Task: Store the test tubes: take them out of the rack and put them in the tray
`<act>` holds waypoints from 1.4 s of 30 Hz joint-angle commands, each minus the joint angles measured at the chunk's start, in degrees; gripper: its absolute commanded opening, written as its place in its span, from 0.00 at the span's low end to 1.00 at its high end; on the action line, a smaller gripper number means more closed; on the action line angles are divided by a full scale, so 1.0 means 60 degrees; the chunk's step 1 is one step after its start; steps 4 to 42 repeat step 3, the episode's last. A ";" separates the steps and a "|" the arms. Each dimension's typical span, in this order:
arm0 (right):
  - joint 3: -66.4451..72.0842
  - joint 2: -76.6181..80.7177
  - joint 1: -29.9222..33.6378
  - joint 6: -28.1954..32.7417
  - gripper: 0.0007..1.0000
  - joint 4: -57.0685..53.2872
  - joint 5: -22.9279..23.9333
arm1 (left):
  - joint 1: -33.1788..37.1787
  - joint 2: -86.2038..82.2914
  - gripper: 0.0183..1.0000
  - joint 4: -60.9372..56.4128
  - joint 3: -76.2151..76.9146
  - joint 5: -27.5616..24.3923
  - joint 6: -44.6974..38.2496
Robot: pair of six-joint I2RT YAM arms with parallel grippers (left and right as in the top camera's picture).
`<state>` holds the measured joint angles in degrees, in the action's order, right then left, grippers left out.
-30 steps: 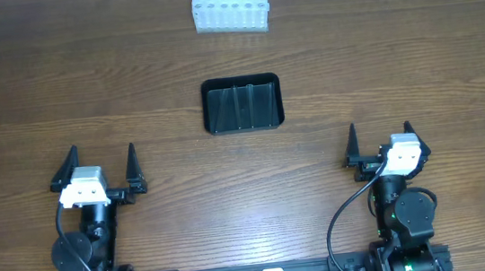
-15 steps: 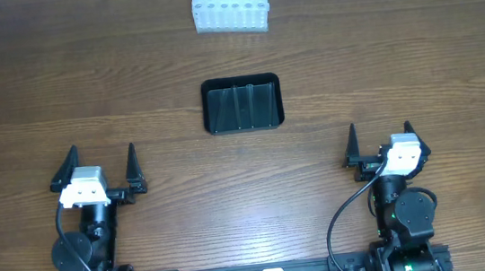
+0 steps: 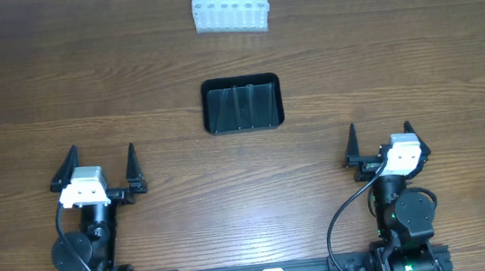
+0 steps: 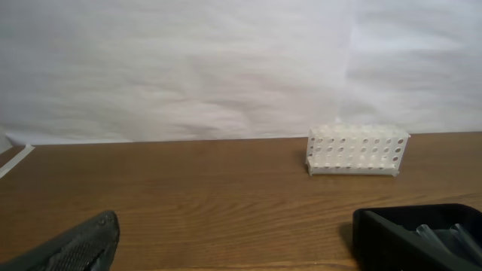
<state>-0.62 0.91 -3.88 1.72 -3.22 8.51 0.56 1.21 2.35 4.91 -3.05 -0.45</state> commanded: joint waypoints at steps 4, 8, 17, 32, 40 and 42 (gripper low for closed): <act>0.0055 -0.0098 0.0069 0.0015 0.99 -0.0015 0.0157 | 0.0058 -0.0091 1.00 -0.0022 -0.0055 -0.0098 -0.0135; 0.0055 -0.0098 0.0069 0.0015 0.99 -0.0015 0.0157 | 0.0058 -0.0091 1.00 -0.0022 -0.0055 -0.0098 -0.0135; 0.0055 -0.0098 0.0069 0.0015 0.99 -0.0015 0.0157 | 0.0058 -0.0091 1.00 -0.0022 -0.0055 -0.0098 -0.0135; 0.0055 -0.0098 0.0069 0.0015 0.99 -0.0015 0.0157 | 0.0058 -0.0091 1.00 -0.0022 -0.0055 -0.0098 -0.0135; 0.0055 -0.0098 0.0069 0.0015 0.99 -0.0015 0.0157 | 0.0058 -0.0091 1.00 -0.0022 -0.0055 -0.0098 -0.0135; 0.0055 -0.0098 0.0069 0.0015 0.99 -0.0015 0.0157 | 0.0058 -0.0091 1.00 -0.0022 -0.0055 -0.0098 -0.0135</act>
